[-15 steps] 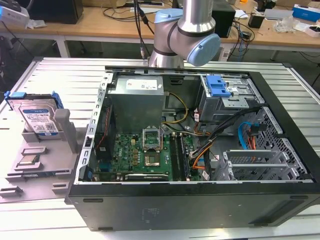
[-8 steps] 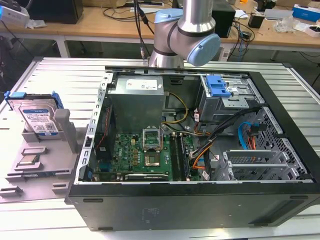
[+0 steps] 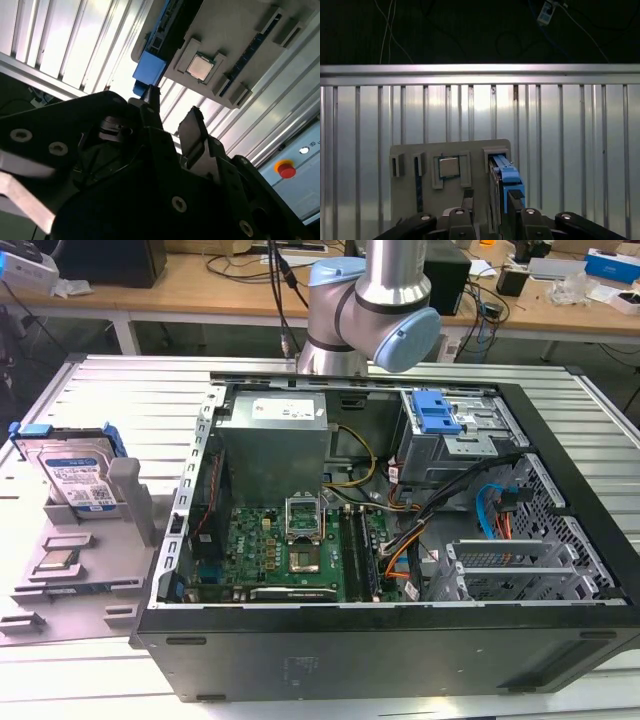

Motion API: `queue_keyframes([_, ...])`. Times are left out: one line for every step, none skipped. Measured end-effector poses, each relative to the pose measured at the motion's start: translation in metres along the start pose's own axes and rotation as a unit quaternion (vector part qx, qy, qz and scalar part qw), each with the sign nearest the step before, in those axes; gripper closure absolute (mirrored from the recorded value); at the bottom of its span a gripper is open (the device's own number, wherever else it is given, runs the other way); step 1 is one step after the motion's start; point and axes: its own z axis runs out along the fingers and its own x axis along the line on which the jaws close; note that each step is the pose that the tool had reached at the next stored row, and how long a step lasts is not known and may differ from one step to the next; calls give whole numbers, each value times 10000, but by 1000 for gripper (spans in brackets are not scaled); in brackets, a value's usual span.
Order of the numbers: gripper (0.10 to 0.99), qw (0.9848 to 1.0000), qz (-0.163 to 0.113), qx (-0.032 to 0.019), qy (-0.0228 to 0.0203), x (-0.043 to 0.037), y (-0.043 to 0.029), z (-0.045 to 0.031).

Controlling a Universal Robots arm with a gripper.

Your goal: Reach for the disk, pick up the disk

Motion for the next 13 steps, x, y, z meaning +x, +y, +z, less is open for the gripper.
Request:
queue_keyframes([608,10000,-4,0,0,0,0,0])
queue_keyframes([541,10000,-8,0,1,0,0,0])
queue_keyframes([541,10000,-13,0,0,0,0,0])
queue_keyframes([541,10000,-11,1,0,-10,0,1])
queue_keyframes([541,10000,-12,0,1,-23,0,1])
queue_keyframes([541,10000,-13,0,1,-34,0,2])
queue_keyframes([541,10000,-13,0,1,-56,-7,12])
queue_keyframes([541,10000,-13,-1,0,-91,-24,43])
queue_keyframes([541,10000,-13,-1,0,-111,-31,67])
queue_keyframes([541,10000,-13,-2,1,-126,-36,88])
queue_keyframes([541,10000,-13,-1,0,-139,-40,116])
queue_keyframes([541,10000,-15,-1,0,-146,-42,138])
queue_keyframes([541,10000,-19,-2,1,-149,-45,162])
